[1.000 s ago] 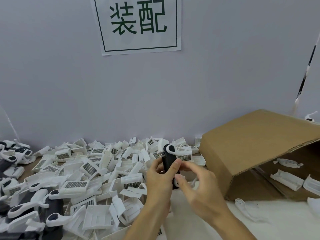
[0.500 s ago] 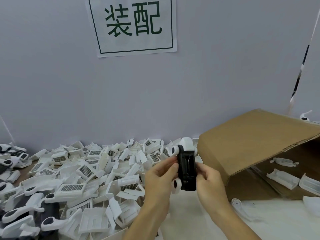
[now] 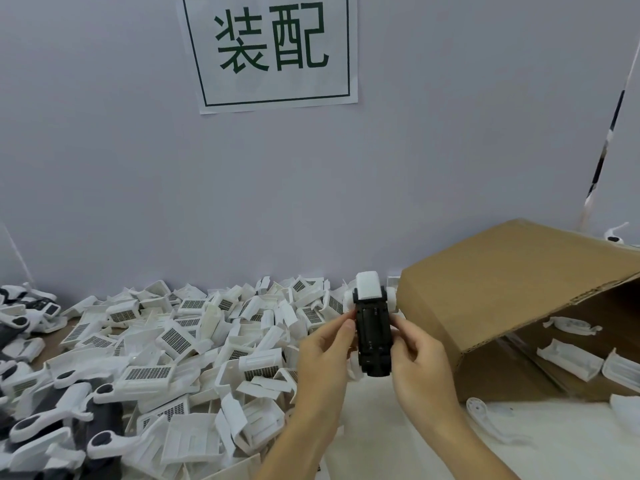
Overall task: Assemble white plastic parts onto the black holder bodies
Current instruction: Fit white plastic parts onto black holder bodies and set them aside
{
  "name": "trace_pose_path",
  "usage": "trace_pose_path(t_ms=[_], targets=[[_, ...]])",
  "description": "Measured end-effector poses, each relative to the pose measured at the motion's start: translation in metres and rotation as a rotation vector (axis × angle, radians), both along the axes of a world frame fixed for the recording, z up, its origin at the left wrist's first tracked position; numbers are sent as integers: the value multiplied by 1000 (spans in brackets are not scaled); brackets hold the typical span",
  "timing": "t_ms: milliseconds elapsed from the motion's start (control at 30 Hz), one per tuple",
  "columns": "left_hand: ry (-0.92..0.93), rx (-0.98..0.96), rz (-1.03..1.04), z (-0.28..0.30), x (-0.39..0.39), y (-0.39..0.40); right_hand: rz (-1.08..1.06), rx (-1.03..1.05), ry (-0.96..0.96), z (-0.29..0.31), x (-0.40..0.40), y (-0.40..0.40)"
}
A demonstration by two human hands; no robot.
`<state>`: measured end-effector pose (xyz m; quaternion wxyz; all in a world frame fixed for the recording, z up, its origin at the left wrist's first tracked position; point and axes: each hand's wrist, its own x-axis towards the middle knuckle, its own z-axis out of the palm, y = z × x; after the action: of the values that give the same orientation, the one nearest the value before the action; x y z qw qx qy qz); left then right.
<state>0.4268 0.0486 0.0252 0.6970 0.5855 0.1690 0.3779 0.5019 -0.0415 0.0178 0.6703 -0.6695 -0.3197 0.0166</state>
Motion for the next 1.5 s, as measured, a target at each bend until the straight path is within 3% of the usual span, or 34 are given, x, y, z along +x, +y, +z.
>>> trace_pose_path(t_ms=[200, 367, 500, 633, 733, 867, 1067, 1333, 1500], targets=[[-41, 35, -136, 1, -2, -3, -134, -84, -349, -2, -7, 4], [-37, -40, -93, -2, -2, 1, -43, -96, -455, 7, -18, 1], [-71, -199, 123, 4, -4, 15, -92, 105, -463, 11, -21, 1], [-298, -514, 127, 23, -15, 36, -224, 144, -307, 0, -6, 3], [-471, -620, 67, 30, -29, 50, -160, -19, -248, -15, 6, 6], [-517, -675, 77, 31, -41, 58, -38, -244, -324, -27, 8, 12], [-494, -651, 97, 33, -39, 62, 108, -683, -697, -29, 2, 20], [-447, -615, 77, 32, -35, 61, 287, -889, -558, -30, 3, 34], [-441, -588, 52, 32, -32, 59, 204, -862, -563, -35, 6, 35]])
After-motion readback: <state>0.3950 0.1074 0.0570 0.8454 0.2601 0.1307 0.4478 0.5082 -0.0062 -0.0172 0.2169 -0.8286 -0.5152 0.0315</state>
